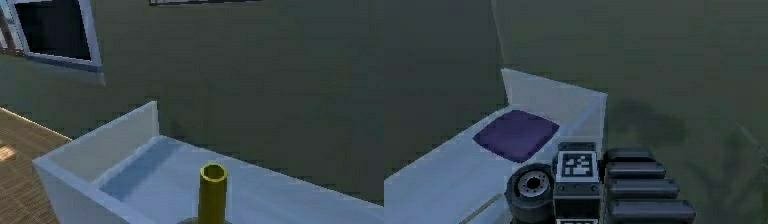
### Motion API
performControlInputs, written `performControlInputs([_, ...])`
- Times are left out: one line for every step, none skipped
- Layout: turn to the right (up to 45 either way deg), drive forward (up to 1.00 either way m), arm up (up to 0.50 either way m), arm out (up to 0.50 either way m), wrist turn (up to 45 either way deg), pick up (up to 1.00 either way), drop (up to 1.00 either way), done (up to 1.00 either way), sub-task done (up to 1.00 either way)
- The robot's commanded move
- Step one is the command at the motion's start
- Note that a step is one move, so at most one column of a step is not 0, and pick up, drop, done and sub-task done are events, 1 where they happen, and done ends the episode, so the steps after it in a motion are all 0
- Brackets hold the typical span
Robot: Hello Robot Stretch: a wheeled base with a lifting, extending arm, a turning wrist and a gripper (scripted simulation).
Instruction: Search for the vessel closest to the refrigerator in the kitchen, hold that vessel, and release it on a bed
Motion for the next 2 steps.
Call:
performControlInputs([45.0, 0.0, 0.0, 0.0, 0.0, 0.0, 0.0, 0.0, 0.0])
performControlInputs([21.0, 0.0, 0.0, 0.0, 0.0, 0.0, 0.0, 0.0, 0.0])
